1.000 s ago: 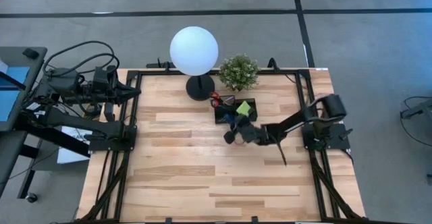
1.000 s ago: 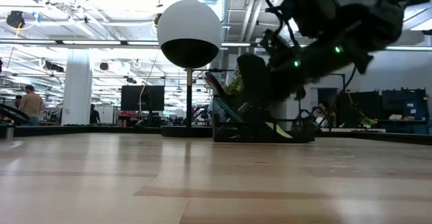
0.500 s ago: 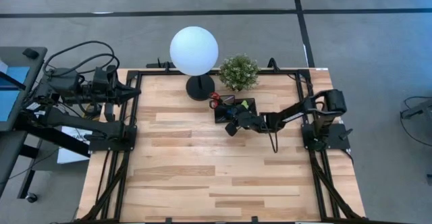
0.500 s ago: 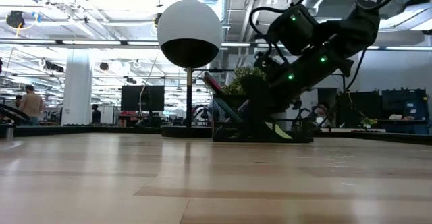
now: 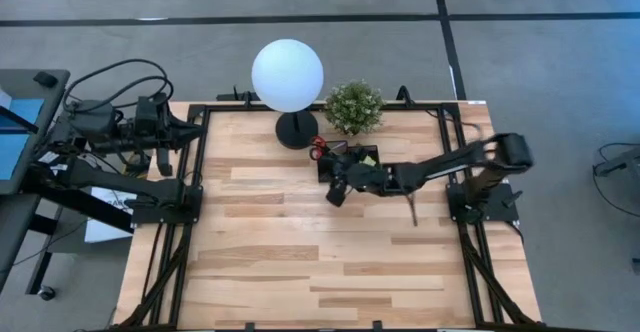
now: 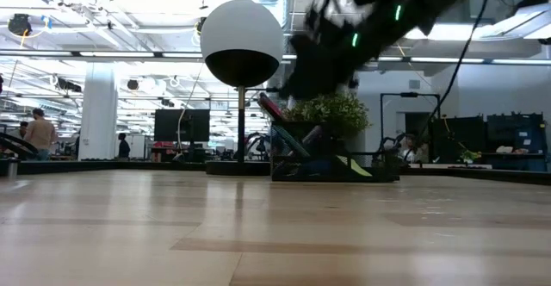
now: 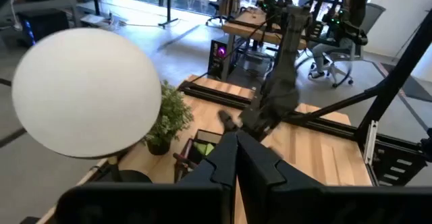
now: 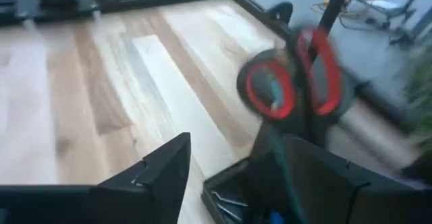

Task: Pick and place office supplies into organizer
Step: Return to Home Position

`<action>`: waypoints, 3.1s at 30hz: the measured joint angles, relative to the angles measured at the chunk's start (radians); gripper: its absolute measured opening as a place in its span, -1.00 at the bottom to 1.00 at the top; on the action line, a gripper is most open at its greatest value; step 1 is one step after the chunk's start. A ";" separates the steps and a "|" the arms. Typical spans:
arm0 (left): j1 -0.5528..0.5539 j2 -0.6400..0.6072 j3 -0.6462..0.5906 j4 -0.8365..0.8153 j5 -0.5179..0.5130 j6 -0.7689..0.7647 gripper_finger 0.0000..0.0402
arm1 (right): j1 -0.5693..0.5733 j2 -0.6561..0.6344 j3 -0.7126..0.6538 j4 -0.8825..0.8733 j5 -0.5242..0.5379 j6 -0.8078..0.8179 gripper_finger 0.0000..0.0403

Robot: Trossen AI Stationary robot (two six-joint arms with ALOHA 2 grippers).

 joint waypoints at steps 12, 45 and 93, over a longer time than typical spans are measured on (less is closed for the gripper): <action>0.000 -0.039 0.049 -0.152 0.024 0.099 -1.00 | -0.022 -0.527 0.357 -0.650 0.018 -0.123 0.08; 0.000 -0.649 -1.006 0.739 0.102 0.009 -1.00 | -0.063 -1.687 -0.675 -0.690 -0.090 0.289 -0.28; 0.000 -0.615 -1.310 0.927 -0.103 -0.224 -1.00 | -0.058 -1.628 -0.860 -0.214 -0.108 0.190 -0.39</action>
